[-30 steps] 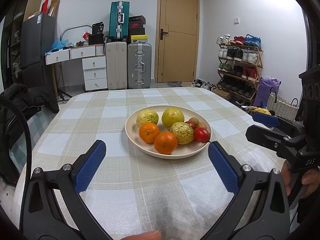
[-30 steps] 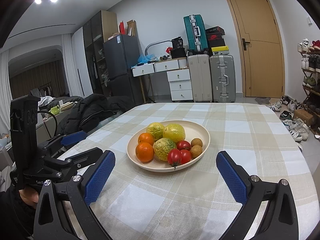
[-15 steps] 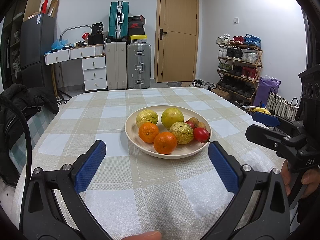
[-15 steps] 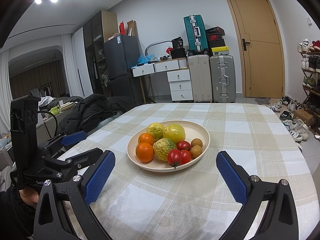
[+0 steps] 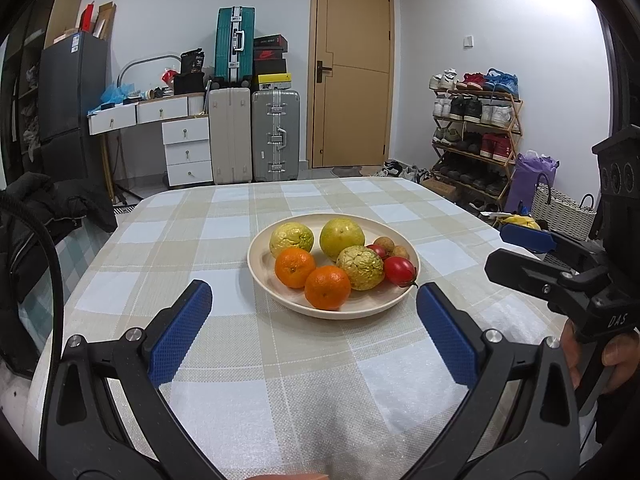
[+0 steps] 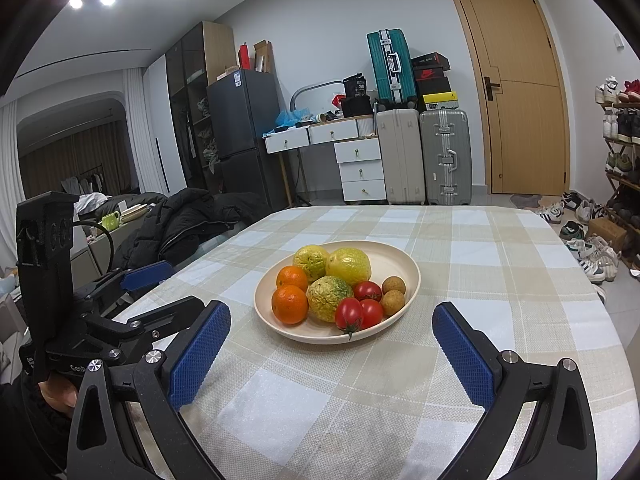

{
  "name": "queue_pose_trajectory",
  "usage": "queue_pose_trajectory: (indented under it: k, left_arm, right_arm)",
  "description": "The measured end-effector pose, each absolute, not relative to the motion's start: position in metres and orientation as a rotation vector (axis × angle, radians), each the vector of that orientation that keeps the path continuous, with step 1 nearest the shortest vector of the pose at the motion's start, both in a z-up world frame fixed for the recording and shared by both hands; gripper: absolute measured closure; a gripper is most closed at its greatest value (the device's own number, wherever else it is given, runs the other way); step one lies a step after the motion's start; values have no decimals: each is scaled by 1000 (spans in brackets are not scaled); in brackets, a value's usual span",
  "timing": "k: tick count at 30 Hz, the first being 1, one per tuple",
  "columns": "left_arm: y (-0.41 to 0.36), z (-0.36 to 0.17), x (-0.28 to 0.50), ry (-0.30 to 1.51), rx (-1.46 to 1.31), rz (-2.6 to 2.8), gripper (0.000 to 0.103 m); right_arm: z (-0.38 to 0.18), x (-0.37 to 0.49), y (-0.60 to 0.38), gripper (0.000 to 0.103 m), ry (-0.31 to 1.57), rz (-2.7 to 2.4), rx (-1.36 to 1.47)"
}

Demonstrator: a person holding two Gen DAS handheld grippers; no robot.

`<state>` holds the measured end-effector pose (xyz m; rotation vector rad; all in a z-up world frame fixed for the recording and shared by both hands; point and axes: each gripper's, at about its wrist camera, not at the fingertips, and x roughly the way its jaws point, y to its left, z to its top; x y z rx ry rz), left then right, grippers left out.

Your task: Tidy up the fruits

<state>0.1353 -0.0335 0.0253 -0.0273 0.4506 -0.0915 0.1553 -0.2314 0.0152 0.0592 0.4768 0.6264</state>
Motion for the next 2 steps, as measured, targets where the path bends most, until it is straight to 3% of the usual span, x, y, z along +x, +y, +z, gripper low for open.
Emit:
queue_pose_trajectory:
  k: [2]
  left_arm:
    - [-33, 25, 135, 451, -26, -90, 1]
  right_arm:
    - [15, 155, -232, 0, 477, 627, 60]
